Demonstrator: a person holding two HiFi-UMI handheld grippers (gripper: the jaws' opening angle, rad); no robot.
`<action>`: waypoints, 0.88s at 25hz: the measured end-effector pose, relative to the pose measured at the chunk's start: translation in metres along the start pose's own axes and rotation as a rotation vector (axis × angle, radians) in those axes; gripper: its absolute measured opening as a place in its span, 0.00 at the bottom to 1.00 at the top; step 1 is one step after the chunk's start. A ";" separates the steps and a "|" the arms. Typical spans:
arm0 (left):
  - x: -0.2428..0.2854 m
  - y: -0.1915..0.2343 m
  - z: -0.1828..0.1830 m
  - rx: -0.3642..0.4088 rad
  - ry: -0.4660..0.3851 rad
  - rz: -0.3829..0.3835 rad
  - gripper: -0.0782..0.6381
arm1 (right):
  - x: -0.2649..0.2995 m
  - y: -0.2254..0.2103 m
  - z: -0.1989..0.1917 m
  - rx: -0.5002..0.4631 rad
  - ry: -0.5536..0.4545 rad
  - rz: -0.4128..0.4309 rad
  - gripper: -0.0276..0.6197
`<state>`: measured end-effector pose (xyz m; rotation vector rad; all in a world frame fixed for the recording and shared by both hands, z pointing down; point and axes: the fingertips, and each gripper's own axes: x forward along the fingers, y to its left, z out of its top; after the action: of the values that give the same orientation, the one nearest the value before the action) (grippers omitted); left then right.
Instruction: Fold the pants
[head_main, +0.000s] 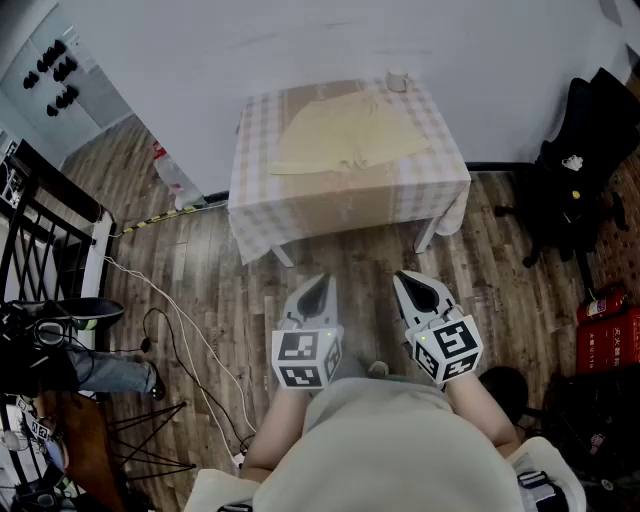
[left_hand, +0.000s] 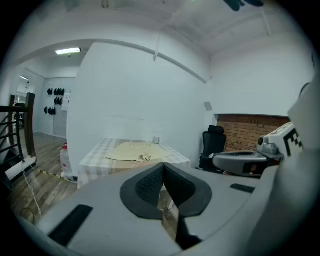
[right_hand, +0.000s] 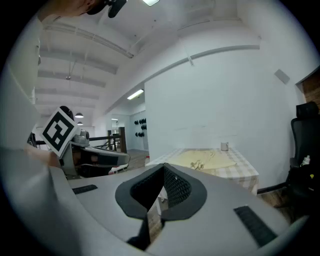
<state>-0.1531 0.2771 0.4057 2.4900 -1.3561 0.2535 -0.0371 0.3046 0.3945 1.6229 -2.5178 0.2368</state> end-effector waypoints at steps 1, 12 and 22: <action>0.001 0.000 0.000 -0.002 0.000 0.002 0.12 | -0.001 -0.001 -0.001 0.002 0.002 0.000 0.04; 0.003 -0.008 -0.004 0.006 0.009 0.015 0.12 | -0.006 -0.005 -0.003 -0.012 0.009 0.010 0.04; -0.001 -0.017 -0.008 -0.004 0.005 0.044 0.12 | -0.011 -0.010 -0.003 0.006 -0.002 0.020 0.04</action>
<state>-0.1398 0.2895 0.4099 2.4574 -1.4090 0.2656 -0.0238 0.3109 0.3961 1.6015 -2.5382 0.2449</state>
